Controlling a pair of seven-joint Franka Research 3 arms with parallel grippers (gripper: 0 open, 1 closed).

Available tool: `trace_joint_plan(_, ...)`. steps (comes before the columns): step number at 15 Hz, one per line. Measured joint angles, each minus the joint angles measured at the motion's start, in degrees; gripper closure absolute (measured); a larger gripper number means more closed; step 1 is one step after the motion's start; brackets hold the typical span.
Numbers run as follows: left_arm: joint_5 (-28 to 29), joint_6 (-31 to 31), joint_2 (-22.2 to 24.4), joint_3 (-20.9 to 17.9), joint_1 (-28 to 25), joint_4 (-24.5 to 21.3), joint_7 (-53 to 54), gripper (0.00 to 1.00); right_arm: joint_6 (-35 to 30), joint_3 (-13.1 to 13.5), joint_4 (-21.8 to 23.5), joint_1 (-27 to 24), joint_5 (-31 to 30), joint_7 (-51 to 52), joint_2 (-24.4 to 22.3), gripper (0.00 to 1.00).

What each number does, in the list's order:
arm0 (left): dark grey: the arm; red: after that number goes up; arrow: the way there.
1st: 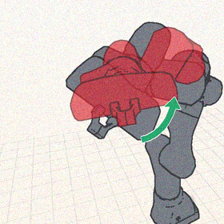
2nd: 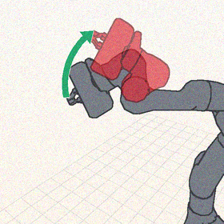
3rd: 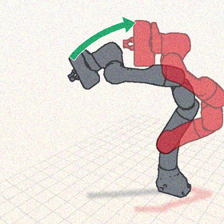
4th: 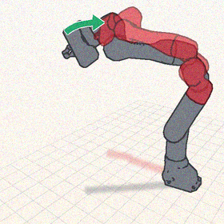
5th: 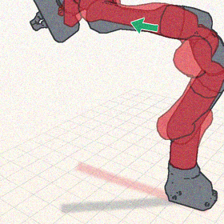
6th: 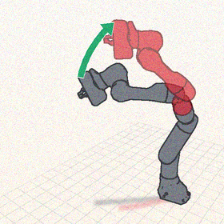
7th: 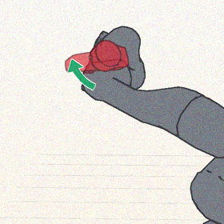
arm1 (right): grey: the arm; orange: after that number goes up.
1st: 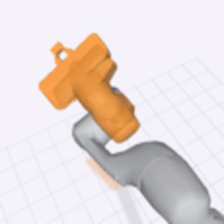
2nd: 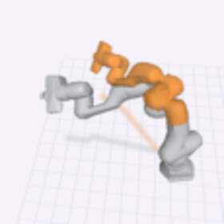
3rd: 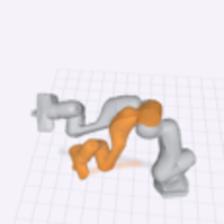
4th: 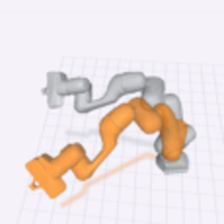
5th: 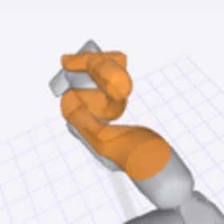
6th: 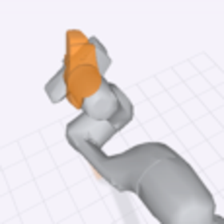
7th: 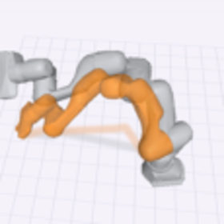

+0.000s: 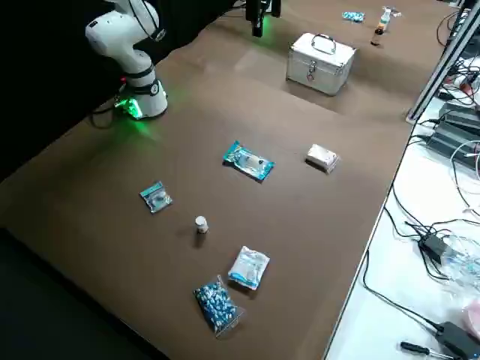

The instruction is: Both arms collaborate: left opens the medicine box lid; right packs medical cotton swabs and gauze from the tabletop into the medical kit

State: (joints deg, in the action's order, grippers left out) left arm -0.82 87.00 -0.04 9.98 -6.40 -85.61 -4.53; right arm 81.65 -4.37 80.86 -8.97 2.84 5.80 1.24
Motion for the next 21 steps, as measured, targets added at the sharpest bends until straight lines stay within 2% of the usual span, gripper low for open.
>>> trace_joint_plan(11, 0.0, -0.7, -0.6, 0.2, 0.2, 1.0, 0.9, 0.00, -1.6, -0.1, 0.1, 0.2, 0.0, -0.4, 0.0, 0.01)
trace_joint_plan(16, -0.1, -0.7, -6.2, 3.7, 3.8, 0.8, 0.5, 0.00, -1.7, -0.5, 0.9, 4.8, 0.0, 0.5, 0.2, 0.01)
trace_joint_plan(21, -0.1, -0.6, -13.1, 6.0, 12.2, 1.0, -0.6, 0.00, -1.4, -0.7, 1.5, 8.9, 0.0, 1.4, 2.6, 0.01)
